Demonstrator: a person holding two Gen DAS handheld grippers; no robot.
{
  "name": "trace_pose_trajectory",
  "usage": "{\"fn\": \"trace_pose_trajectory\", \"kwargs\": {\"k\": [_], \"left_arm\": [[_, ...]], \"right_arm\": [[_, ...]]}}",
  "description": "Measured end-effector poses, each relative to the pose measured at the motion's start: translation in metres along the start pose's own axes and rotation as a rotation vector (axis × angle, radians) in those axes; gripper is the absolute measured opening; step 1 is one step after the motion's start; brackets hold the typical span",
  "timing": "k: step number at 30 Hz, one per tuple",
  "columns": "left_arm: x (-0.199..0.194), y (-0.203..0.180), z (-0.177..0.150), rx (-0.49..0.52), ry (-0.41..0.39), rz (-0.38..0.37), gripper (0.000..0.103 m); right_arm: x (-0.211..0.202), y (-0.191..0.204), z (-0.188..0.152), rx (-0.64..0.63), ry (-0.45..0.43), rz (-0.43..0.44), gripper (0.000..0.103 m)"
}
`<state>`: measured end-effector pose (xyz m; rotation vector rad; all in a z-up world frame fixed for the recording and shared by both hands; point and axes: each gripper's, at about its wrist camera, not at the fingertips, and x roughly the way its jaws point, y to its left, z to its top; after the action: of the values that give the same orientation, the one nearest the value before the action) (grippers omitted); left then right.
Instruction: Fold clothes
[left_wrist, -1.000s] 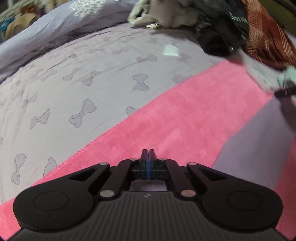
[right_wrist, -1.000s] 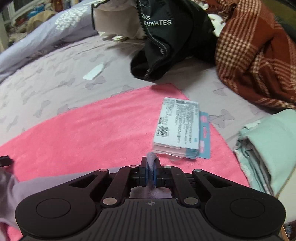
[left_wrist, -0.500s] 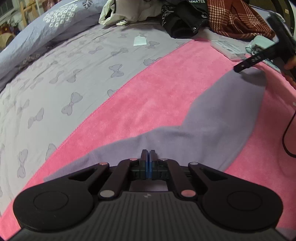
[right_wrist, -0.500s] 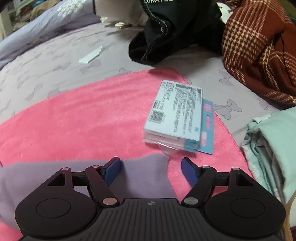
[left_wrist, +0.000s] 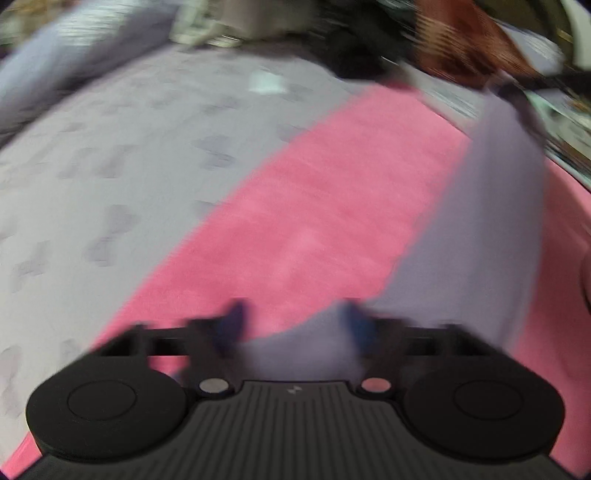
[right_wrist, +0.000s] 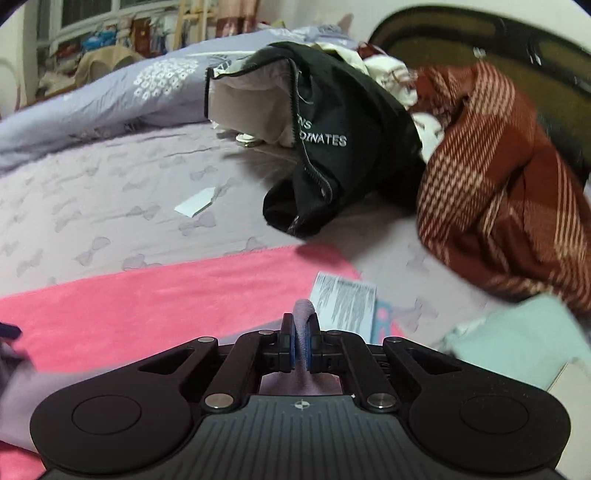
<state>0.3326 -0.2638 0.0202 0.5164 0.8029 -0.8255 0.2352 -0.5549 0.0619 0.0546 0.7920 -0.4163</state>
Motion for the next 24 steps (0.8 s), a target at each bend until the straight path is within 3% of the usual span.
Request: {"fn": "trace_pose_trajectory", "kwargs": {"k": [3, 7, 9, 10, 11, 12, 15, 19, 21, 23, 24], "left_arm": [[-0.009, 0.006, 0.0, -0.072, -0.045, 0.05, 0.003], [-0.021, 0.014, 0.0, -0.167, -0.104, 0.116, 0.004], [-0.026, 0.018, 0.0, -0.215, -0.134, 0.149, 0.008], [-0.029, 0.02, 0.0, -0.239, -0.148, 0.166, 0.031], [-0.032, 0.022, 0.0, -0.263, -0.163, 0.182, 0.045], [-0.041, 0.02, -0.005, -0.251, -0.171, 0.176, 0.061], [-0.066, 0.009, -0.03, -0.206, -0.145, 0.187, 0.064], [-0.075, 0.005, -0.078, -0.313, -0.002, 0.246, 0.064], [-0.071, 0.006, -0.102, -0.41, 0.082, 0.276, 0.068], [-0.078, 0.006, -0.123, -0.522, 0.026, 0.285, 0.082], [-0.079, 0.004, -0.13, -0.531, 0.003, 0.286, 0.099]], "right_arm": [[0.016, 0.002, -0.004, -0.055, -0.014, -0.071, 0.007], [0.057, -0.009, -0.028, -0.077, 0.11, -0.187, 0.007], [0.057, -0.02, -0.037, -0.049, 0.107, -0.238, 0.008], [0.049, -0.025, -0.036, -0.025, 0.09, -0.236, 0.019], [0.041, -0.027, -0.035, -0.005, 0.077, -0.218, 0.04], [0.028, -0.028, -0.033, 0.012, 0.045, -0.2, 0.047], [-0.018, -0.01, -0.03, 0.031, -0.084, 0.022, 0.048], [-0.044, 0.075, -0.035, -0.094, -0.009, 0.426, 0.049], [-0.038, 0.122, -0.04, -0.077, 0.063, 0.635, 0.05], [-0.015, 0.164, -0.049, 0.006, 0.262, 0.893, 0.062], [0.0, 0.183, -0.057, 0.051, 0.378, 0.993, 0.064]]}}
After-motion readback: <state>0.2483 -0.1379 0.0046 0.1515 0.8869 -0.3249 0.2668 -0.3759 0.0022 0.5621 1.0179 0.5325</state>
